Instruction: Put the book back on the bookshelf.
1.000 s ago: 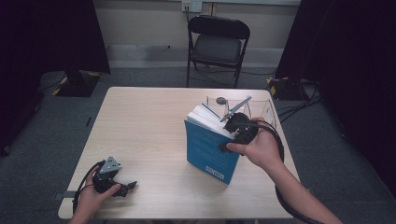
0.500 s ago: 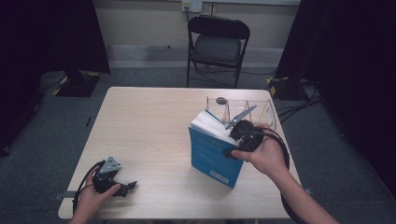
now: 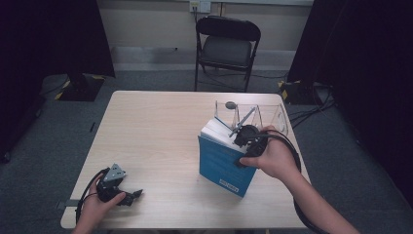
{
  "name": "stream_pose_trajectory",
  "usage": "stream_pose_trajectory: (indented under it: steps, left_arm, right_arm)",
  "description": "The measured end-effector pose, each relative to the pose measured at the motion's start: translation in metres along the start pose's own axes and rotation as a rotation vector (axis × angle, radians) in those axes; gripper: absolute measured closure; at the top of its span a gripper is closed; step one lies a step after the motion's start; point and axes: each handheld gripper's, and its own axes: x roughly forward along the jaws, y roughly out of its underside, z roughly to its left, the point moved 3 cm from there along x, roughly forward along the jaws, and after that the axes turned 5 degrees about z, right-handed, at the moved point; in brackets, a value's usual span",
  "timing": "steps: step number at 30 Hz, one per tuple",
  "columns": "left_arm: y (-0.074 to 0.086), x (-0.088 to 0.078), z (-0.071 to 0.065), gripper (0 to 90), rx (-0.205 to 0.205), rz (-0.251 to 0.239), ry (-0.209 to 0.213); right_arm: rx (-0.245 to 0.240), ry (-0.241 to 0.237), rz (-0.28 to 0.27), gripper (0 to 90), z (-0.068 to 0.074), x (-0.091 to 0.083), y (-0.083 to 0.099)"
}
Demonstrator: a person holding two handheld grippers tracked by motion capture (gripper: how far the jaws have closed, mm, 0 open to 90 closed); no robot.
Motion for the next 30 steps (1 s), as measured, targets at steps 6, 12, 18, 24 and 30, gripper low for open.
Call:
stream_pose_trajectory:
  steps: [6, 12, 18, 24, 30]
  left_arm:
    - [0.0, 0.001, 0.0, 0.0, 0.0, -0.007, -0.004]
    - [0.0, 0.0, 0.0, 0.0, 0.002, 0.005, 0.0]
    - [0.0, 0.0, 0.0, 0.0, 0.002, 0.004, 0.0]
    - [-0.001, 0.0, 0.001, 0.0, 0.005, 0.0, -0.001]
    - [-0.001, 0.0, 0.001, 0.0, 0.012, 0.002, -0.002]
  right_arm:
    - [-0.008, -0.004, 0.056, 59.3, 0.001, 0.008, -0.005]
    - [-0.019, -0.004, 0.069, 60.5, 0.004, 0.008, -0.005]
    - [0.006, -0.007, 0.053, 61.3, 0.002, 0.006, -0.004]
    - [0.012, -0.022, 0.06, 61.4, -0.004, 0.001, 0.002]
    - [0.038, -0.02, 0.057, 61.4, -0.013, -0.008, 0.02]
